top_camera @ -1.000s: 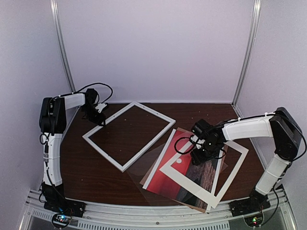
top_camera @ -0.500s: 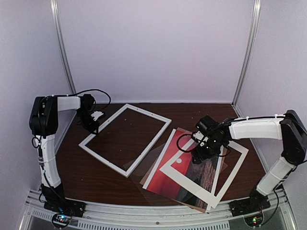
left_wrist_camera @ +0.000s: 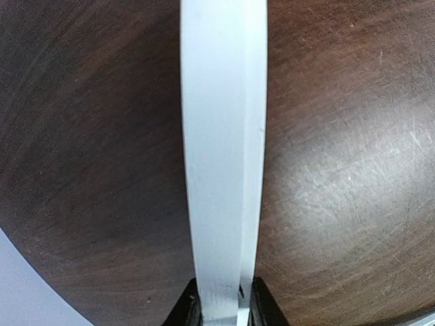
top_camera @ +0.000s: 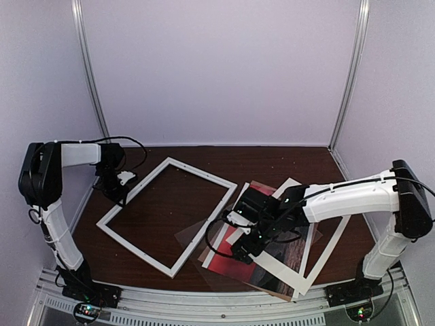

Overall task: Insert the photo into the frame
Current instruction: Move the frame body to the center of the board, then move the glass panel to the center of the board.

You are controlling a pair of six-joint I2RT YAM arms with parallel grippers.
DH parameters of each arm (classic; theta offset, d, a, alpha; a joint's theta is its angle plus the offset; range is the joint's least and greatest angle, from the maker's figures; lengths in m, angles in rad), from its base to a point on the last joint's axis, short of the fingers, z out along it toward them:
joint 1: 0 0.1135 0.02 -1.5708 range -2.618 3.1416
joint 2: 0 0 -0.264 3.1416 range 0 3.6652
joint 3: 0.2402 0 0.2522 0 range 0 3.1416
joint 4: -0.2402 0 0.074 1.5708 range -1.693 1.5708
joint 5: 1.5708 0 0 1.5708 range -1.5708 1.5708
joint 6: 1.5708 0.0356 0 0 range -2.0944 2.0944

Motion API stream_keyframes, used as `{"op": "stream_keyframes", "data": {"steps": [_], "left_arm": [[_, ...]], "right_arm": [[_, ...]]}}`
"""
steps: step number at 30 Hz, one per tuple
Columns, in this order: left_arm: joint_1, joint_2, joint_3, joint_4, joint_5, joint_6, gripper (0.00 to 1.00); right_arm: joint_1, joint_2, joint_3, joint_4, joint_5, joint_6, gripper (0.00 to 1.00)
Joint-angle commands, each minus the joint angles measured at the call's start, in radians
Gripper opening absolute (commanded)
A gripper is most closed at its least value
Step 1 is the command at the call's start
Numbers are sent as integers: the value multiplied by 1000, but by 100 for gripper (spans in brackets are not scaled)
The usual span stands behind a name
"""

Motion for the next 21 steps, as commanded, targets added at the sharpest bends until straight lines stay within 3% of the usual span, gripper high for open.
{"op": "stream_keyframes", "data": {"steps": [1,14,21], "left_arm": [[0,-42,-14,-32,-25,-48,25],[0,28,14,-72,-2,-116,29],[-2,6,25,-71,-4,-134,39]], "right_arm": [[108,101,103,-30,85,24,100],[268,385,415,-148,173,34,100],[274,484,504,-262,285,68,99]]}}
